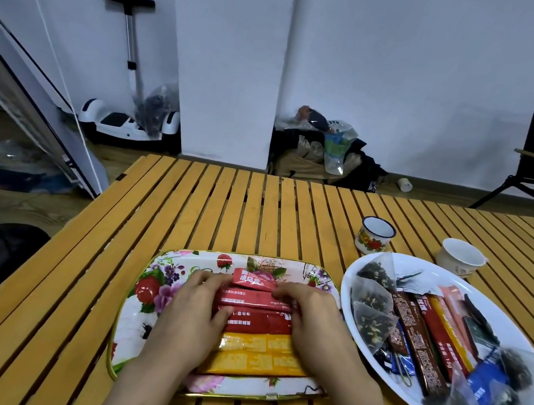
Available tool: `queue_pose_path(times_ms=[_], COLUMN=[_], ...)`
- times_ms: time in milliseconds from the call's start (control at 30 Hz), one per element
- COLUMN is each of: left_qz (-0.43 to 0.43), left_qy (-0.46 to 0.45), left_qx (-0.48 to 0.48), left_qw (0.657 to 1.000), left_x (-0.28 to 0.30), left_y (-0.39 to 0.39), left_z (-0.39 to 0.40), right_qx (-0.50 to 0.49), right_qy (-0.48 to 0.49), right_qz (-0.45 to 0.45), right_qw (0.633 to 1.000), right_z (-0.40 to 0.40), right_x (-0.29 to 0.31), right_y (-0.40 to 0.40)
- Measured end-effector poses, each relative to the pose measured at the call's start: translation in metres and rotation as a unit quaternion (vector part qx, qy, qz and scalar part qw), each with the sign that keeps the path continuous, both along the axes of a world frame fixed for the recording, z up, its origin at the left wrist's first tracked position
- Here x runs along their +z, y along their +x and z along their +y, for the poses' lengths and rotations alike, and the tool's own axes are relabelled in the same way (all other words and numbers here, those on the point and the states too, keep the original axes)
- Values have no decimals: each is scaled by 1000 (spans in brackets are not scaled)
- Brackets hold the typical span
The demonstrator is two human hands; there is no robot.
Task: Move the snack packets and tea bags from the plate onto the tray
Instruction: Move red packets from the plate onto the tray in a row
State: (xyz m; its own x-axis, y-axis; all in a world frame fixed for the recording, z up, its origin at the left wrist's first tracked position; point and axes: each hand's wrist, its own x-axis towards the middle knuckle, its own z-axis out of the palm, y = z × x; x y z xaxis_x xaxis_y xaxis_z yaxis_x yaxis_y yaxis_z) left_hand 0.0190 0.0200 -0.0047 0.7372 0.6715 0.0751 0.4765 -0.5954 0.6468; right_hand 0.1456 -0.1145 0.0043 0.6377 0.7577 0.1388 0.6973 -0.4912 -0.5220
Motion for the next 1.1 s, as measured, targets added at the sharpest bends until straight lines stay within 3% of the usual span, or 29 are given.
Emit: queue_pose_path(times_ms=[300,733,867,967,1100], left_qz=[6,52,-20,-80,-112], left_qy=[-3,64,67,79,88], left_qx=[-10,-12,-2,-11,-89], left_qw=[1000,996,998,994,986], left_x=[-1,0,9,18,22], left_y=[6,5,13,23,36], left_z=[-8,-9,-20,-38,-74], right_qx=[65,11,-125,-304,-489], right_qy=[-14,-12,84,140,20], right_qz=[-14,-23,-36,-81,-9], right_qw=[998,1000,988,939,872], right_z=[2,-1,-17,-54,-99], right_x=[2,3,21,34,26], right_y=[-7,0,17,42,62])
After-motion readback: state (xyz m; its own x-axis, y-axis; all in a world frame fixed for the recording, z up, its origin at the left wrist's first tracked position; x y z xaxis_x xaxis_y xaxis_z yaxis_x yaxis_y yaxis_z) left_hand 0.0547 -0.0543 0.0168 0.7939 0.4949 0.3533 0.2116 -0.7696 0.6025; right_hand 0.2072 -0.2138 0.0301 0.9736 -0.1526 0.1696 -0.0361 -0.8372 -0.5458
